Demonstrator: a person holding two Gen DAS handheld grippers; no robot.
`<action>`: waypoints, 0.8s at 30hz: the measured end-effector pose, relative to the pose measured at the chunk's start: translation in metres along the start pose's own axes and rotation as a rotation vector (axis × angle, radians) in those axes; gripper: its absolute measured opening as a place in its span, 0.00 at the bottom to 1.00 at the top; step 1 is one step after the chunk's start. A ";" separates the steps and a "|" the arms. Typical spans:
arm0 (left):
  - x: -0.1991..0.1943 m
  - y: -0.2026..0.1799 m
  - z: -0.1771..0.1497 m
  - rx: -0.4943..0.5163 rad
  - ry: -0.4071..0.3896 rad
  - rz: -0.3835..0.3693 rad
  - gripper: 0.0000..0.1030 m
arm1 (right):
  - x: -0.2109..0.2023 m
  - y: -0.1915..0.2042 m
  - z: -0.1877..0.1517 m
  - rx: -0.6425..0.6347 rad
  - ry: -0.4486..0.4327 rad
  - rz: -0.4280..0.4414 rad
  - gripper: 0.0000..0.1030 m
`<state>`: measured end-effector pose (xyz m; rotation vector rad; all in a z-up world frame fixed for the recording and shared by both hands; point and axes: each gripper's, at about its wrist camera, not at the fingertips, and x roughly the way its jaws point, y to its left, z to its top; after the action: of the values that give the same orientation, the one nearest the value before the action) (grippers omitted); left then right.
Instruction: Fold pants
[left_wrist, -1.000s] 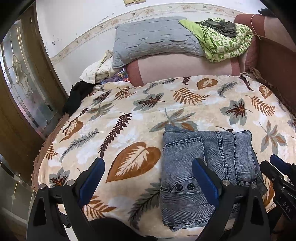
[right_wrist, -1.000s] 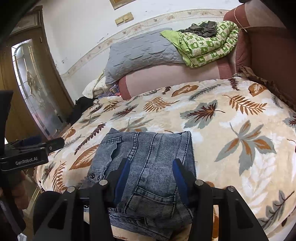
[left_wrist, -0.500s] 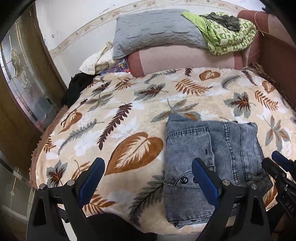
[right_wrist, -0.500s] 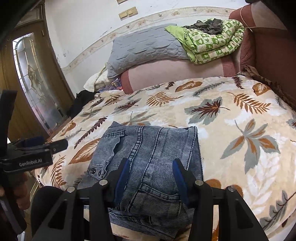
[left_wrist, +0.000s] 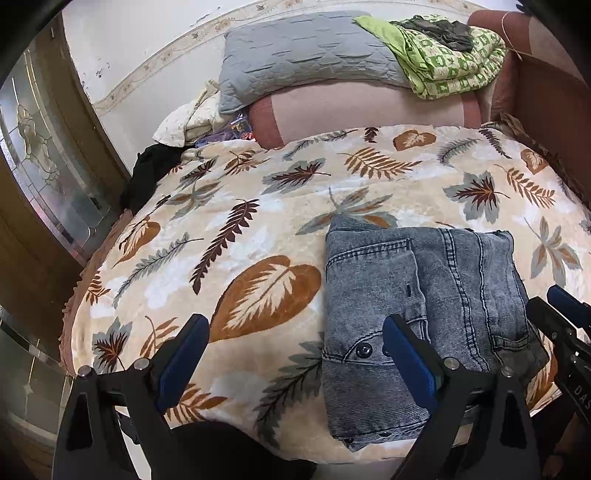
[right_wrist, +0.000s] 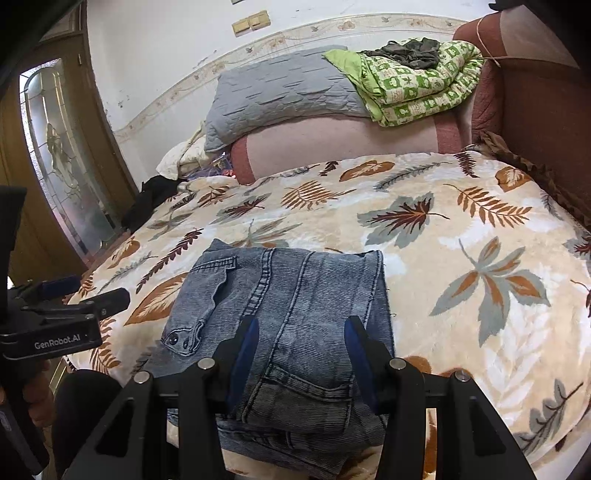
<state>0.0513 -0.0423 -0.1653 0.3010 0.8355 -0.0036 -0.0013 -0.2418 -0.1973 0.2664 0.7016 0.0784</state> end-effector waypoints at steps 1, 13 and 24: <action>0.000 0.000 0.000 0.002 0.001 0.000 0.92 | 0.000 -0.001 0.000 0.003 0.002 -0.004 0.51; 0.013 0.022 -0.003 -0.034 0.028 0.047 0.92 | 0.001 -0.006 0.000 0.025 0.010 -0.020 0.51; 0.044 0.031 0.027 -0.030 0.032 0.041 0.92 | 0.022 -0.016 0.024 0.122 0.052 0.053 0.51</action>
<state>0.1044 -0.0148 -0.1723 0.2906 0.8602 0.0526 0.0309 -0.2589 -0.1983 0.4007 0.7525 0.0934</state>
